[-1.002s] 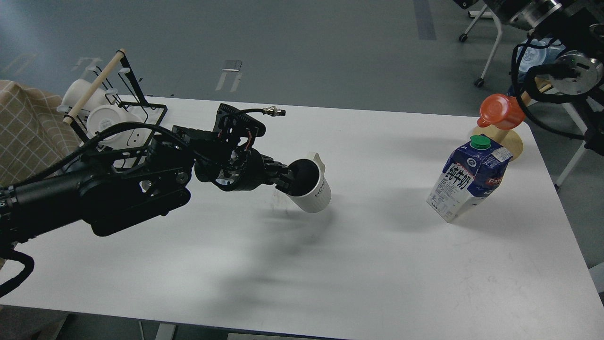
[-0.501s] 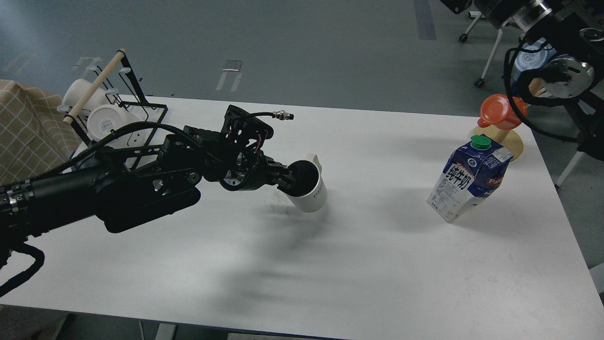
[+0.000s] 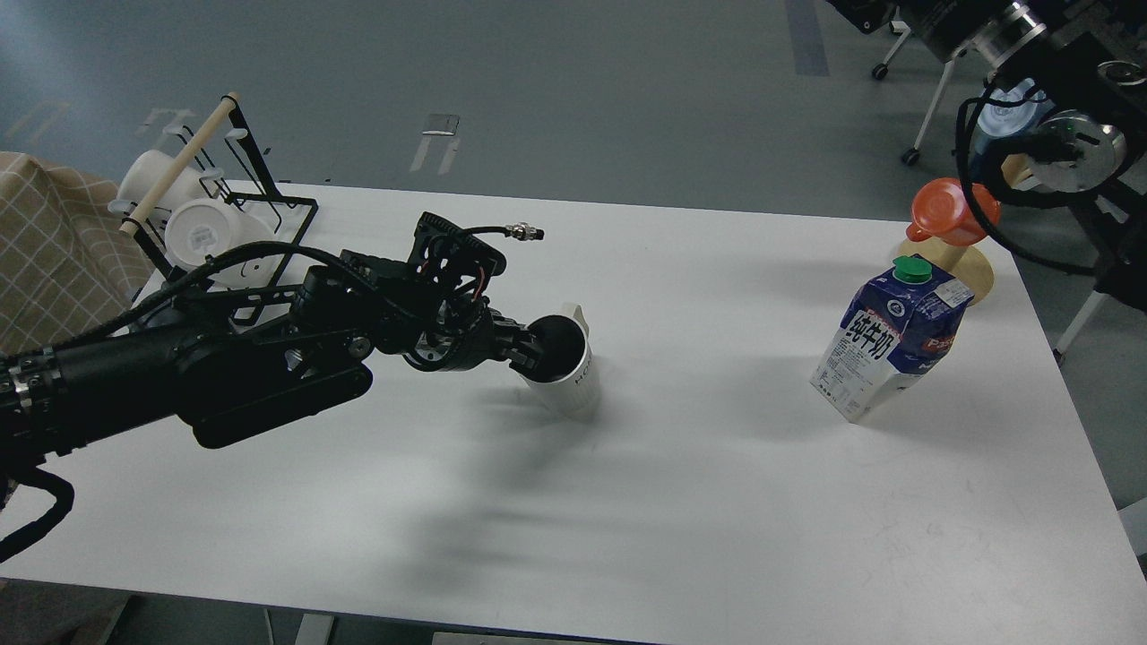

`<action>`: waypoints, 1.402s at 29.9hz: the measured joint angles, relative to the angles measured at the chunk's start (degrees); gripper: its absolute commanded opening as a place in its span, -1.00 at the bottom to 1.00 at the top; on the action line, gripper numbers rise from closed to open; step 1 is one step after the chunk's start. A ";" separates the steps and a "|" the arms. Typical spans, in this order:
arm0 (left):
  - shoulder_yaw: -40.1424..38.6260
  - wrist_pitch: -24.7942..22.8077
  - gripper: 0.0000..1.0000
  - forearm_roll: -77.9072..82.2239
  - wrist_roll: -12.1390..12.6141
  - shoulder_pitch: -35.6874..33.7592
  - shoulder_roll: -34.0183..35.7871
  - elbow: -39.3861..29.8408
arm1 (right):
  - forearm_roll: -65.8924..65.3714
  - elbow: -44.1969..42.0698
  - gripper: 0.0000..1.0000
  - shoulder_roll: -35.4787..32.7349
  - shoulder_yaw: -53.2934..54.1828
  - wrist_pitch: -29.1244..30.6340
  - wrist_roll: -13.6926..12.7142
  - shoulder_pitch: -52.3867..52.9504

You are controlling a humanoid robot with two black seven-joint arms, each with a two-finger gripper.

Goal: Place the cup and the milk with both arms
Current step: 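Open the left gripper and raise it away from the cup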

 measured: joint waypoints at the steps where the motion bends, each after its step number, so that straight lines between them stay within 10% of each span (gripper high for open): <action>1: 0.26 0.00 -1.00 0.00 0.01 -0.12 0.03 0.03 | 0.00 0.01 1.00 0.00 0.00 0.00 0.00 0.00; 6: 0.63 0.00 -0.88 -0.02 0.01 -0.16 0.05 0.04 | 0.01 0.01 1.00 0.00 0.00 0.00 0.00 -0.08; 13: 0.66 0.00 0.77 -0.36 -0.05 -0.17 0.35 0.00 | 0.01 0.01 1.00 0.00 0.00 0.00 0.00 -0.36; 42: -10.40 0.00 0.95 -27.37 -0.06 -10.05 12.17 -1.01 | -0.37 3.31 1.00 -4.44 -0.02 0.00 0.00 -2.67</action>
